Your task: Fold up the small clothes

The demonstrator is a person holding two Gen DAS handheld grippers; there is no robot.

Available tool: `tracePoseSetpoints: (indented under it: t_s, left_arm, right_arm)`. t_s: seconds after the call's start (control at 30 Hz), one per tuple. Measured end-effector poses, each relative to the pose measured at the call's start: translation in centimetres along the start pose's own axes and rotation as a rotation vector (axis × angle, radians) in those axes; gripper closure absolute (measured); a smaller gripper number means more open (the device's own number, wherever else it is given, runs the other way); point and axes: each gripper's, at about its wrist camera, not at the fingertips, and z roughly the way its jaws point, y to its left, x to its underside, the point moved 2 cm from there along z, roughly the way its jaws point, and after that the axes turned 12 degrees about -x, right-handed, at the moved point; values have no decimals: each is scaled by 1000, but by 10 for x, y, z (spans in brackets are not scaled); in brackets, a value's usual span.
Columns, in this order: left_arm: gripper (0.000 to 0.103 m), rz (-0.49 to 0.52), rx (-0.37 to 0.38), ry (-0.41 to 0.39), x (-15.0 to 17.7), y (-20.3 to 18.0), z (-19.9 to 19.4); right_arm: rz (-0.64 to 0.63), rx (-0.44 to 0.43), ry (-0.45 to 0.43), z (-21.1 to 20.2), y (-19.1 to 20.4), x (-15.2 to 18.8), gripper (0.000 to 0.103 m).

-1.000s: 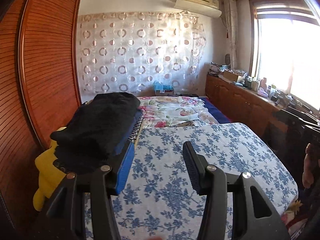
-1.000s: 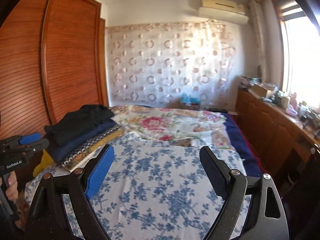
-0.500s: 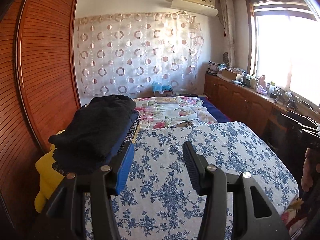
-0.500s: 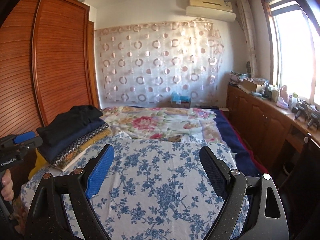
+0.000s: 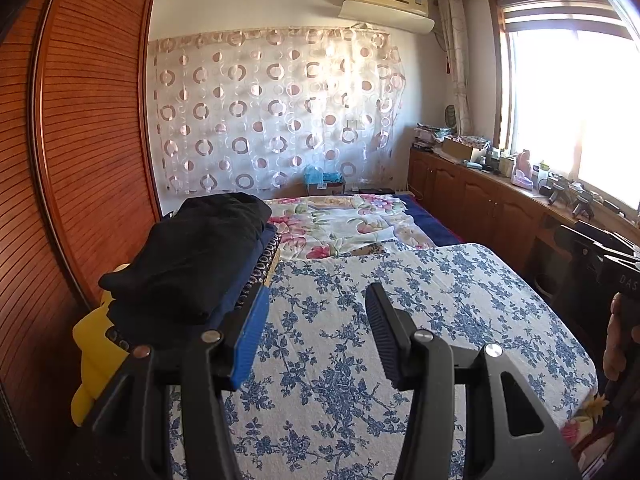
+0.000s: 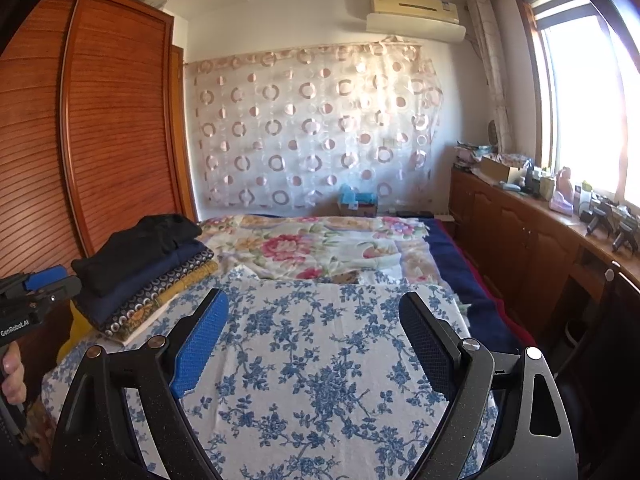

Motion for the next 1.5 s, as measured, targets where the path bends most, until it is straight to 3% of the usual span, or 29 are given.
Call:
tracePoseSetpoints:
  t_s: [1.5]
  left_arm:
    - [53, -1, 1, -18, -8, 3, -10]
  right_arm:
    - [0, 1, -8, -4, -1, -3, 14]
